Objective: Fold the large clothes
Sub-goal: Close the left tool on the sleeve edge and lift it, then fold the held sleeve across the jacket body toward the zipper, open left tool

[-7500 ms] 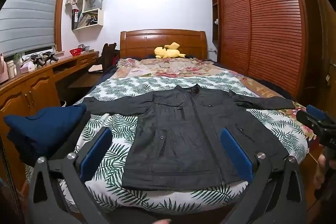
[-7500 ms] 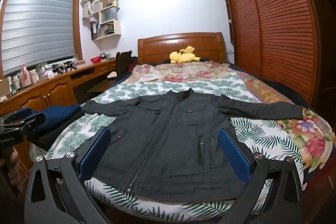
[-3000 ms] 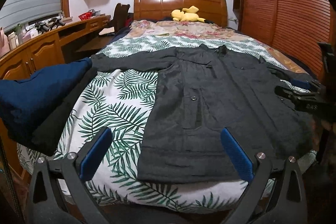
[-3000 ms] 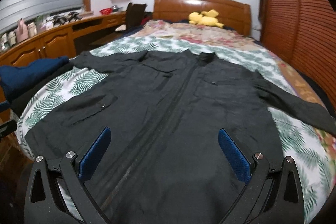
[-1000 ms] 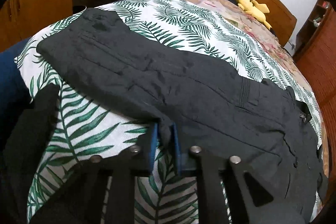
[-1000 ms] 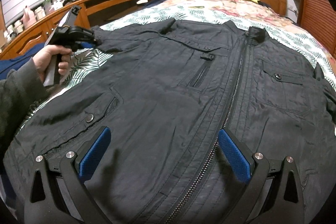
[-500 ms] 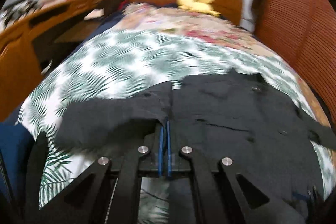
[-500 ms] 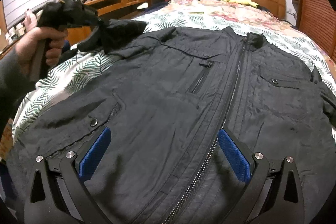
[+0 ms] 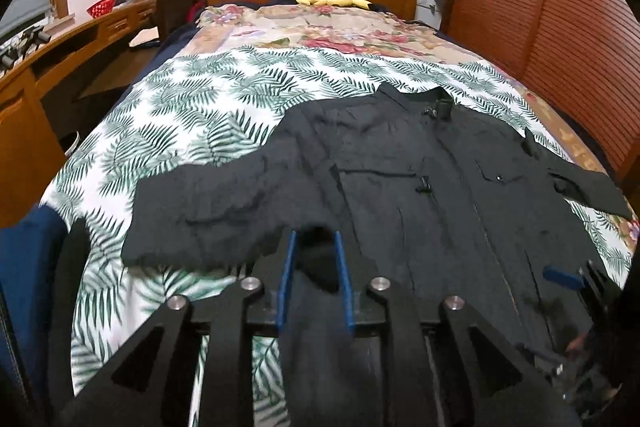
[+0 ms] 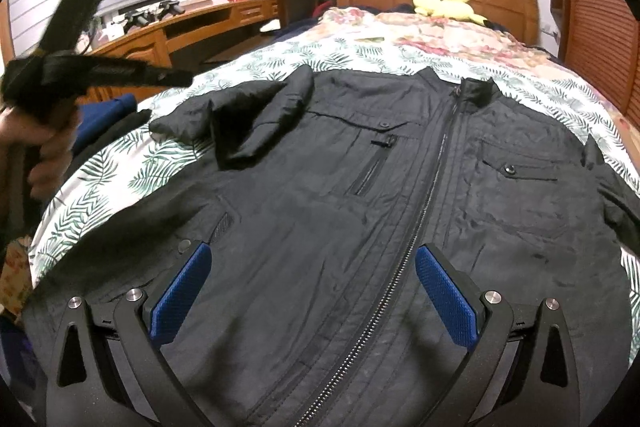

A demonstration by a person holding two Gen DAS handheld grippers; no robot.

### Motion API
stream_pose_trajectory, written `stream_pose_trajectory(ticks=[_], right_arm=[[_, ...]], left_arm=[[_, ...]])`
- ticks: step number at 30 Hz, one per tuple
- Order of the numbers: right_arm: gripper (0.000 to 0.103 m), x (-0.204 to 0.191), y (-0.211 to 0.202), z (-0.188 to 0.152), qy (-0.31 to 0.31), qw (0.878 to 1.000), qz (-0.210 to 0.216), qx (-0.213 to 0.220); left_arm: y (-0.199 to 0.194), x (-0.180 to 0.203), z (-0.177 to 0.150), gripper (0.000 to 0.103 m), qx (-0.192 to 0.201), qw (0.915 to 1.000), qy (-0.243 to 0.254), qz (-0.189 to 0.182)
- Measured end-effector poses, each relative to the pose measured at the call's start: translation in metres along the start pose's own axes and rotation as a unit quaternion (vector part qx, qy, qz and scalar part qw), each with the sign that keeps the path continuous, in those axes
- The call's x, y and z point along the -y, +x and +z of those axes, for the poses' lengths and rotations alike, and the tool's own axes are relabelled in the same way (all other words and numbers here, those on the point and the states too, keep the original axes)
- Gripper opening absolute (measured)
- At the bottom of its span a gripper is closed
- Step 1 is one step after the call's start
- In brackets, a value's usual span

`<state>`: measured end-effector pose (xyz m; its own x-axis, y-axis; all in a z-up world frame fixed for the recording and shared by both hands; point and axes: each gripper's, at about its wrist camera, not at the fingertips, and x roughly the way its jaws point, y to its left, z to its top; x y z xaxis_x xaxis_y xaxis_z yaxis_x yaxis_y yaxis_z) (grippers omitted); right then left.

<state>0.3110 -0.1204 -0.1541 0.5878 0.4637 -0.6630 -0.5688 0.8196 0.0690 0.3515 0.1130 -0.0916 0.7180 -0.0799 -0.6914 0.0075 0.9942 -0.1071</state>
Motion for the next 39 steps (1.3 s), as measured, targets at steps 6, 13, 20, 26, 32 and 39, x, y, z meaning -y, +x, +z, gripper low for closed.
stream_pose_trajectory(ticks=[6,13,20,26,32,39], right_arm=[[0.103,-0.003,0.004,-0.002,-0.004,1.000,-0.002,-0.006],[0.103,-0.005,0.009,-0.005,-0.009,1.000,-0.004,-0.013],[0.103,-0.005,0.015,-0.006,-0.007,1.000,0.001,-0.023],[0.103,-0.005,0.020,-0.007,-0.006,1.000,0.002,-0.030],[0.103,-0.003,0.023,-0.008,-0.002,0.999,0.004,-0.034],[0.103,-0.003,0.020,-0.007,-0.004,1.000,0.003,-0.029]], left_arm=[[0.001,-0.037,-0.014,0.028,0.003,0.9987,-0.018,0.047],[0.020,-0.096,-0.018,0.035,0.003,0.9939,-0.057,0.095],[0.061,-0.142,-0.031,0.040,-0.035,0.9874,-0.083,0.130],[0.076,-0.157,-0.036,0.043,-0.050,0.9863,-0.115,0.107],[0.083,-0.159,-0.039,0.043,-0.058,0.9834,-0.135,0.107],[0.065,-0.145,-0.028,0.005,-0.034,0.9867,-0.102,0.122]])
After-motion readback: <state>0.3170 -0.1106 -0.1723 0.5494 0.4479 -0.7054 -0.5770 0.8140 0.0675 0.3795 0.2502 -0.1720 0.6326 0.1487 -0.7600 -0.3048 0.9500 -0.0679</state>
